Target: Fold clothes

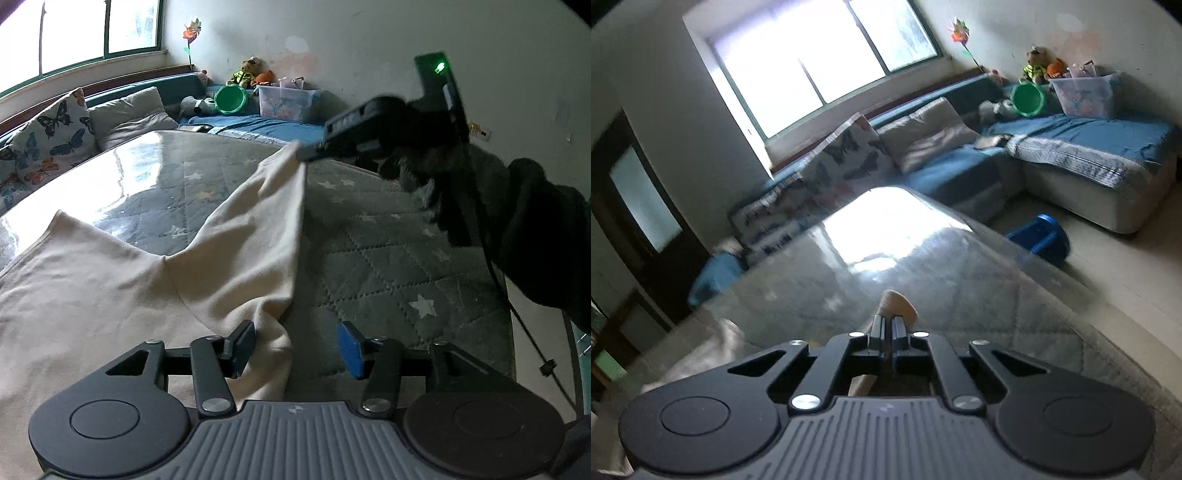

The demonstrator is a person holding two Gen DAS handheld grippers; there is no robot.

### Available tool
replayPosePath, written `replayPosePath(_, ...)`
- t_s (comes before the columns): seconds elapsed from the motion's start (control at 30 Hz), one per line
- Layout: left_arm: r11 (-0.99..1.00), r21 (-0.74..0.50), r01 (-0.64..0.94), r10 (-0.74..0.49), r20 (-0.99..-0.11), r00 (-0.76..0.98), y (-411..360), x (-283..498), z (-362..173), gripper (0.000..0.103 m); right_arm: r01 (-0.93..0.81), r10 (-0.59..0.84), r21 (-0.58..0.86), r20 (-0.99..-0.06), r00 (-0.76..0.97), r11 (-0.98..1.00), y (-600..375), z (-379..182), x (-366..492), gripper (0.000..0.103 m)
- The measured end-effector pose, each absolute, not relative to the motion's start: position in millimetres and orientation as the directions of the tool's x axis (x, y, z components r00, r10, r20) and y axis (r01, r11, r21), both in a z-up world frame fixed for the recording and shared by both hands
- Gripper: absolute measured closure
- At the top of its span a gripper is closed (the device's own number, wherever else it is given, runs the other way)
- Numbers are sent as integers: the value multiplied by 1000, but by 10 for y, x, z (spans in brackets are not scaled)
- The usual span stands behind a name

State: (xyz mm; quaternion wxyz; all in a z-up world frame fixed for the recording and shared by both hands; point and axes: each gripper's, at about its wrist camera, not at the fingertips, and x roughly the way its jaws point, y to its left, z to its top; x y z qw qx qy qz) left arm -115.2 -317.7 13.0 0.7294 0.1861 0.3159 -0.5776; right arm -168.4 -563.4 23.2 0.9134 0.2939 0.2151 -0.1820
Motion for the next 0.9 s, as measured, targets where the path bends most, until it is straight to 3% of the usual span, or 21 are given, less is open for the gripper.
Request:
replayPosePath(0.47, 448, -152, 881, -760, -583, 286, -2308, -872, 515, 41, 122, 20, 467, -287, 958, 876, -4906, 1119, -1647, 100)
replayPosePath(0.9, 623, -194, 757, -697, -577, 426, -1468, -672, 511, 39, -255, 359, 313, -339, 870, 915, -3477, 1353, -1082, 100)
